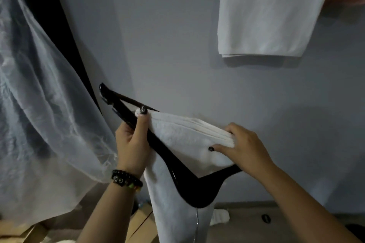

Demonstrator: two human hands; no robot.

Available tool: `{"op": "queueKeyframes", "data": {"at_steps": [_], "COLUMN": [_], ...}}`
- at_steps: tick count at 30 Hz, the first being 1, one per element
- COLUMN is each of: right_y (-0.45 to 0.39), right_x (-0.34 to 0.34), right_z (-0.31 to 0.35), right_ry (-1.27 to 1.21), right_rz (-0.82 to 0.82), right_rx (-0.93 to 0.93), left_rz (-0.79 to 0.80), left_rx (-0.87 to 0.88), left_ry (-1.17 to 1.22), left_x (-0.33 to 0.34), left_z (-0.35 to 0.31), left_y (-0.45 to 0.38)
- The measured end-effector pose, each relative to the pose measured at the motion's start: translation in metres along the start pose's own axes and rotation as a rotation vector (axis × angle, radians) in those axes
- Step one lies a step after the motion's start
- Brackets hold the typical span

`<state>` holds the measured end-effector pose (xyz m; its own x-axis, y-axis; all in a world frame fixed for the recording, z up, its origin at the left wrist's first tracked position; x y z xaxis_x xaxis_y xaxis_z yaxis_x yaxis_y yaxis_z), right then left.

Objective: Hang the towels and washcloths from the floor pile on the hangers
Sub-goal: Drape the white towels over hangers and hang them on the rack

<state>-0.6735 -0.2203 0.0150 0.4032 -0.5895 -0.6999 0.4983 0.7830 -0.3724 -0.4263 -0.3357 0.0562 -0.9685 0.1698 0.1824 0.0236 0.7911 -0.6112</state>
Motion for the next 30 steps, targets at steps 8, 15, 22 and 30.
{"op": "queueKeyframes", "data": {"at_steps": [8, 15, 22, 30], "right_y": [0.018, 0.043, 0.065, 0.075], "right_x": [0.006, 0.021, 0.023, 0.031], "right_z": [-0.004, -0.018, -0.017, -0.01], "right_ry": [0.322, 0.37, 0.346, 0.389], "right_rz": [-0.173, -0.227, -0.233, -0.141], "right_rx": [-0.315, -0.49, -0.61, -0.722], "left_rz": [-0.005, 0.032, 0.349, 0.369], "left_rx": [-0.241, -0.389, -0.398, -0.575], "left_ry": [-0.054, -0.19, -0.254, -0.092], "left_x": [-0.026, -0.058, -0.056, -0.033], "left_z": [0.069, 0.12, 0.141, 0.159], "left_y": [0.054, 0.1, 0.127, 0.144]}}
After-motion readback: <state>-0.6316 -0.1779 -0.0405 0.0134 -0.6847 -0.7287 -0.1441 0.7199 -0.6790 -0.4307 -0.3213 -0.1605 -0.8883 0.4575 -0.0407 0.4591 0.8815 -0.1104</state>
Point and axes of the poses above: each hand's wrist, its own y-axis away from the middle knuckle, its own x-axis out of the palm, z = x × y, the point moved 9 cm from there along -y, towards the middle knuckle, and after that the axes turned 9 degrees about x, right-handed, at the moved point
